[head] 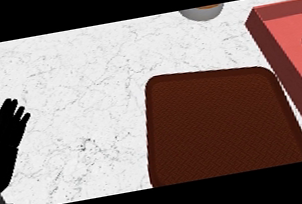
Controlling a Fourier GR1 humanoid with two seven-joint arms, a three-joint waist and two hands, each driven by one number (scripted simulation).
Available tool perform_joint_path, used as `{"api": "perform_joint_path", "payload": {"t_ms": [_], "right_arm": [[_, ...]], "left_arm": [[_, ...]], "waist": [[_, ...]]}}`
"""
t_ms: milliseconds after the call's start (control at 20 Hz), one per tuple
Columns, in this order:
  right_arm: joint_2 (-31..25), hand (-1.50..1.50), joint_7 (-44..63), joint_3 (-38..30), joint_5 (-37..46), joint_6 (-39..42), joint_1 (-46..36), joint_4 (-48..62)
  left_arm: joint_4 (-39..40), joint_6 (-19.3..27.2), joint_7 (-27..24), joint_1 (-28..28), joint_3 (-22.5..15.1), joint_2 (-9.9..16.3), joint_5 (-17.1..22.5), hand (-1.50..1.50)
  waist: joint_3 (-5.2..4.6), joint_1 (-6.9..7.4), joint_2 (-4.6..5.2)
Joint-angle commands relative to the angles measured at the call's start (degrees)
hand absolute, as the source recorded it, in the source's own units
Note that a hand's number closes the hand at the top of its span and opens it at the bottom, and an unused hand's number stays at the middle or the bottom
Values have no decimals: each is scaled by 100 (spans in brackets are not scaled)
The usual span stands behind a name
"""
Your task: Pick the pear from the tray and place it in the cardboard box
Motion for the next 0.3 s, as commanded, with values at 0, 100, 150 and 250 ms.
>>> {"api": "perform_joint_path", "payload": {"t_ms": [0, 100, 150, 250], "right_arm": [[-163, -150, -336, -356, -705, 346, 524, -257], [116, -150, -40, -275, -637, 505, 1058, -1149], [-161, -150, -283, -553, -944, 656, 1052, -706], [-26, -150, -377, -577, -1039, 645, 1237, -887]], "left_arm": [[173, -113, 223, -321, 156, 204, 180, 0], [168, -21, -228, 78, 6, -61, -126, 0], [-146, -48, 99, 33, -63, -7, -50, 0], [121, -308, -240, 200, 76, 58, 43, 0]], "waist": [[3, 32, 16], [0, 21, 10], [3, 37, 12], [2, 45, 14]]}}
